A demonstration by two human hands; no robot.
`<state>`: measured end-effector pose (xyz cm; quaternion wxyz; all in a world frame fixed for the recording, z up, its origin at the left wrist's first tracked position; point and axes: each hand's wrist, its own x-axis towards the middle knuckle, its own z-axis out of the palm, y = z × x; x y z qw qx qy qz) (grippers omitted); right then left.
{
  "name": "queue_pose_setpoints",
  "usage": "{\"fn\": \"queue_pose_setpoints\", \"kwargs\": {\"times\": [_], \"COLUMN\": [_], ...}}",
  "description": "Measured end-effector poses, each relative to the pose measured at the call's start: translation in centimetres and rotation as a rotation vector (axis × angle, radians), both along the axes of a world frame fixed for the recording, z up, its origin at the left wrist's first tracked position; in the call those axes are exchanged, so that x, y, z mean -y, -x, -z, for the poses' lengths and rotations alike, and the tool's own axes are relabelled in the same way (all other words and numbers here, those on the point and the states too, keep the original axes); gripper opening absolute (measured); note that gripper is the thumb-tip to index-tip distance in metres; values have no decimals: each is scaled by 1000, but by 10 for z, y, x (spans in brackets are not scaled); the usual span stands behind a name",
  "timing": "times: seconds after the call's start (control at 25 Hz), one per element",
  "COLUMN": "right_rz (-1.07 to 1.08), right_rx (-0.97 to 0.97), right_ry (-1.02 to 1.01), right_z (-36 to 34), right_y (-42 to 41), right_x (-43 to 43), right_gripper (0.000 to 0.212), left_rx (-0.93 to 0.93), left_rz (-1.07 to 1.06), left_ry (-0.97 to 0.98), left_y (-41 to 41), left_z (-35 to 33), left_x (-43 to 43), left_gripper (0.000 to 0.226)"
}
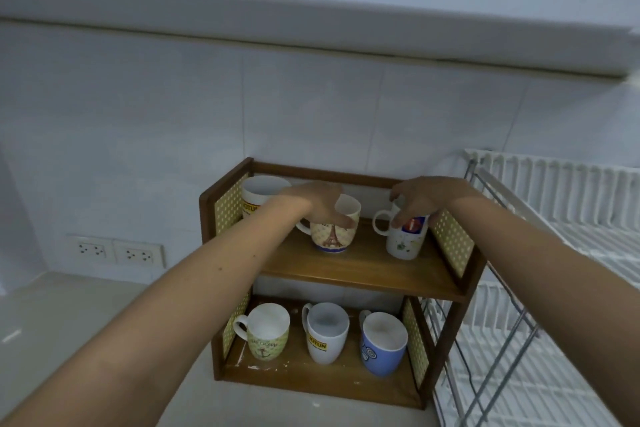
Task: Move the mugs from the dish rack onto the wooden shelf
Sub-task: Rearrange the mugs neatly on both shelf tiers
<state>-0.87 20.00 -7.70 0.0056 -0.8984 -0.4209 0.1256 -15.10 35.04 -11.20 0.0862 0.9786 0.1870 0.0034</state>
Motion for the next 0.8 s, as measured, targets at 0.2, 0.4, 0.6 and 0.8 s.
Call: {"fn": "queue_pose_setpoints", "kwargs": {"times": [0.2,0.4,0.6,0.8], "right_rz": [-41,-30,-115,-135], "right_rx": [-1,391,120,-106], "right_ry": [-57,-188,-799,-298], "right_z": [7,26,118,198], "right_y": [6,46,118,114], "right_x": [7,19,68,33], "right_gripper": [70,61,22,27], "left_rx": [50,249,752,134], "left_rz": [-5,46,527,313], "left_ry": [-18,-62,-178,-151], "left_y": [-3,25,108,123], "left_z": [3,19,98,183], "left_x": [0,20,44,17], "left_gripper": [77,77,21,42]}}
